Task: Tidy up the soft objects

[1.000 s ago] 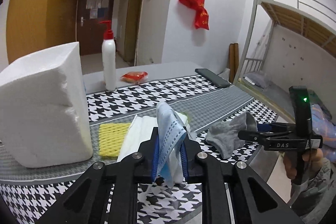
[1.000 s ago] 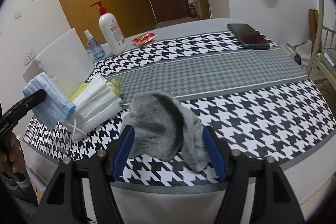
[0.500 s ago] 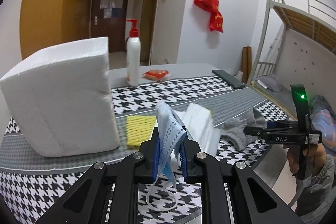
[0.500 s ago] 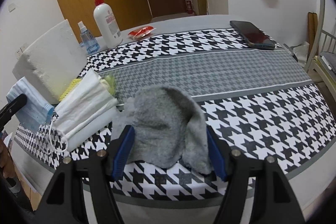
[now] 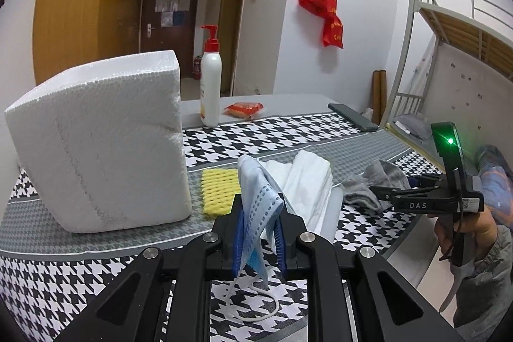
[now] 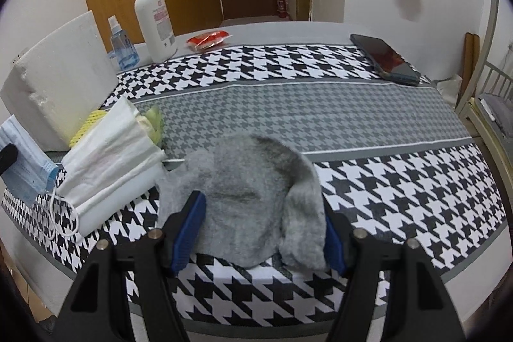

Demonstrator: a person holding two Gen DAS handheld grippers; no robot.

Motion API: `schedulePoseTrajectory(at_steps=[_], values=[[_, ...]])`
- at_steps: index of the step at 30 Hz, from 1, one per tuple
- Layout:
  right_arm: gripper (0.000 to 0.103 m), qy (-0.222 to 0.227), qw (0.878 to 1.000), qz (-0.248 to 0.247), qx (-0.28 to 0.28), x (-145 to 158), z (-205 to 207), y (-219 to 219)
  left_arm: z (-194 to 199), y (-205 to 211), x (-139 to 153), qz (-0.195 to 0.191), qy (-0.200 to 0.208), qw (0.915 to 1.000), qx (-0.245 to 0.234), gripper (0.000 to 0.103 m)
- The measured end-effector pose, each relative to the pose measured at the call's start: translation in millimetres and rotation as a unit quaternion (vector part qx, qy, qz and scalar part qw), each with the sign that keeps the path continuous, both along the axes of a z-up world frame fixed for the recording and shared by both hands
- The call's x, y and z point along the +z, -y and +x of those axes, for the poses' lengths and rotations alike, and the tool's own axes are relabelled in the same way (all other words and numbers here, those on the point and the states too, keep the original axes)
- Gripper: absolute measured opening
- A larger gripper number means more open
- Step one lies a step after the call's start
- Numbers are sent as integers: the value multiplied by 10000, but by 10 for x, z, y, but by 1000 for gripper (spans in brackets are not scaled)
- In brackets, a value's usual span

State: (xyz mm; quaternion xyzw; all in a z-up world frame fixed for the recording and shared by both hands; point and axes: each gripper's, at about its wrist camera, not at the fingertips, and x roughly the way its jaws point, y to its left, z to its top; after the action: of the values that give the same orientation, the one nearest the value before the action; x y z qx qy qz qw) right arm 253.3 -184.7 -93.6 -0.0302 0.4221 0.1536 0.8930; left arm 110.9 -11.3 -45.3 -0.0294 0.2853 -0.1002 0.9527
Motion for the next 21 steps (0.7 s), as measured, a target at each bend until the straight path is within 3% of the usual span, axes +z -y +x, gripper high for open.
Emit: schedulePoseTrajectory(at_steps=[9, 17, 21], values=[[70, 107, 9990, -441, 37, -32, -19, -113, -8, -17, 7, -37, 11, 10000, -46, 18], [22, 84, 9995, -316, -38, 15, -39, -52, -47, -28, 16, -49, 46, 9999, -76, 18], [16, 191, 9998, -93, -41, 109, -93, 9, -85, -51, 55, -31, 134, 9999, -44, 18]])
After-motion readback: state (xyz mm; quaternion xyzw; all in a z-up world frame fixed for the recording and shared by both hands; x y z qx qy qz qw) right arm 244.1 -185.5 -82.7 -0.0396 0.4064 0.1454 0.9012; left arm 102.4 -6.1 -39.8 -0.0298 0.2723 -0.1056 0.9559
